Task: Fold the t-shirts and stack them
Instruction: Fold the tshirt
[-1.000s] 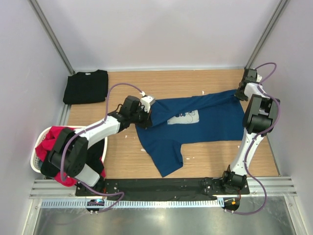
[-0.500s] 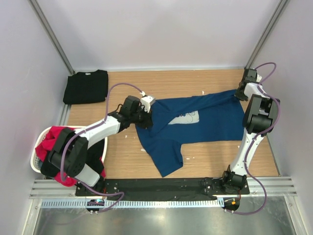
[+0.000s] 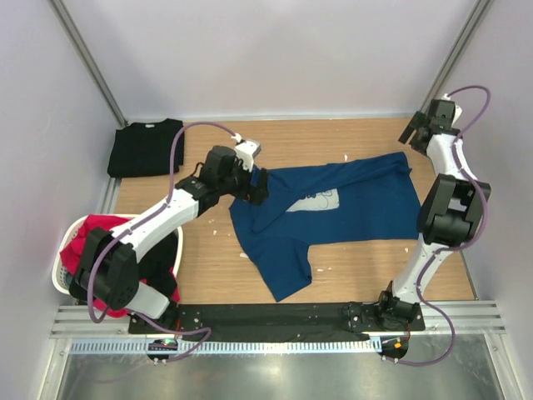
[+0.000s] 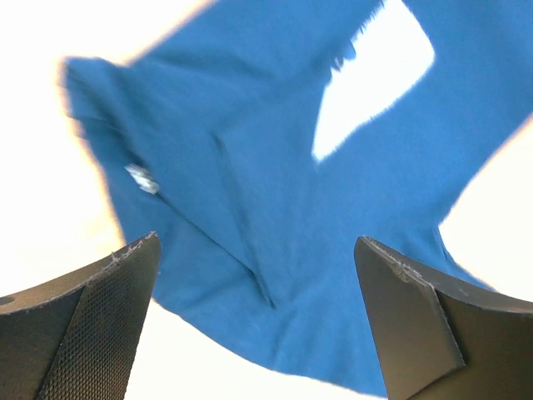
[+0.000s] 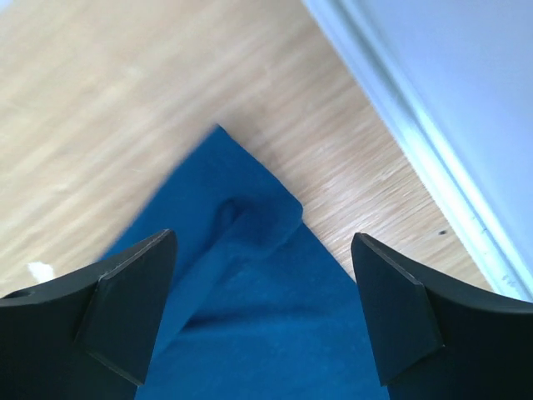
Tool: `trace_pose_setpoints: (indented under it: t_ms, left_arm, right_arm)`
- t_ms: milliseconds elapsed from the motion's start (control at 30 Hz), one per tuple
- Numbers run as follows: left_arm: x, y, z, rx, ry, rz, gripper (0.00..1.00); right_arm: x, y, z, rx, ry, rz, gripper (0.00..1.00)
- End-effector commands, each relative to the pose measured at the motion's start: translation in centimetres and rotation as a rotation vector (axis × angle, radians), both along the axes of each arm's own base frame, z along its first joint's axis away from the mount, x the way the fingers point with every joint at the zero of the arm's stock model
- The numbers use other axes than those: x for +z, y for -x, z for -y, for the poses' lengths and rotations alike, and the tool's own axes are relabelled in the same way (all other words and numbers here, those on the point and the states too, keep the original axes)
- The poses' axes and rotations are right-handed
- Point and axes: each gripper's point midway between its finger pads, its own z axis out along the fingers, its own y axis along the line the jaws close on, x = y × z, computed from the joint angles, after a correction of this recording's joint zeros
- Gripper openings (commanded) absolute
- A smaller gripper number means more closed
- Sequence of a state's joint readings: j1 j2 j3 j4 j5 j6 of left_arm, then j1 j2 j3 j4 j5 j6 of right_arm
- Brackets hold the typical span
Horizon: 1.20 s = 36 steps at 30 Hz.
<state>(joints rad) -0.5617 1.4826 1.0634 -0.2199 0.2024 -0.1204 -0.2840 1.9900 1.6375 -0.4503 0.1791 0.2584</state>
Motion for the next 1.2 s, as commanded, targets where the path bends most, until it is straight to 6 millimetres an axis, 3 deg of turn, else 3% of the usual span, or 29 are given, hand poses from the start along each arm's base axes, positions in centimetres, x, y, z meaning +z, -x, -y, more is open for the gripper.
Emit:
trace_pose_setpoints:
  t_ms: [0, 67, 100, 200, 233, 300, 333, 400, 600, 633, 867, 1033, 1167]
  left_arm:
    - [3.9, -3.8, -1.9, 0.214, 0.010, 0.107, 1.00]
    - [5.2, -5.5, -1.9, 0.326, 0.083, 0.093, 1.00]
    - [4.2, -6.1, -1.8, 0.364, 0.082, 0.064, 1.00]
    - [4.4, -8.1, -1.1, 0.481, 0.151, 0.016, 0.93]
    - [3.0, -8.7, -0.9, 0.514, 0.145, -0.017, 0.91]
    - [3.0, -9.6, -0.4, 0.559, 0.185, -0.042, 0.88]
    - [1.8, -10.1, -0.5, 0.586, 0.166, -0.052, 0.85]
    - [1.4, -11.0, -0.8, 0.645, 0.163, -0.061, 0.83]
    - [-2.6, -12.5, -0.5, 0.706, 0.104, -0.116, 0.77]
    - [-3.1, -12.7, -0.3, 0.708, 0.103, -0.125, 0.76]
    - [-8.0, -12.4, -1.7, 0.807, 0.013, -0.195, 0.68]
    - [-10.6, -12.1, -4.1, 0.908, -0.048, -0.238, 0.59]
    - [-11.5, -12.1, -5.7, 0.956, -0.057, -0.264, 0.56]
  right_arm:
    - [6.7, 0.2, -0.7, 0.039, 0.020, 0.141, 0.92]
    - [8.4, 0.2, -1.6, 0.064, -0.002, 0.198, 0.92]
    - [8.9, 0.0, -2.5, 0.098, -0.026, 0.225, 0.92]
    - [8.6, -0.3, -4.1, 0.130, -0.092, 0.291, 0.92]
    - [8.1, -0.4, -5.1, 0.161, -0.129, 0.295, 0.91]
    - [6.7, -0.7, -6.6, 0.184, -0.176, 0.273, 0.91]
    - [6.2, -0.8, -7.0, 0.187, -0.178, 0.262, 0.91]
    - [4.7, -0.8, -7.7, 0.188, -0.195, 0.232, 0.90]
    - [1.6, -1.9, -11.6, 0.268, -0.220, 0.168, 0.90]
    - [0.4, -2.1, -12.6, 0.280, -0.224, 0.139, 0.90]
    - [-4.8, -2.1, -12.6, 0.228, -0.221, 0.021, 0.84]
    - [-6.9, -0.8, -11.4, 0.172, -0.180, -0.058, 0.71]
    - [-6.8, 0.4, -11.0, 0.132, -0.166, -0.088, 0.64]
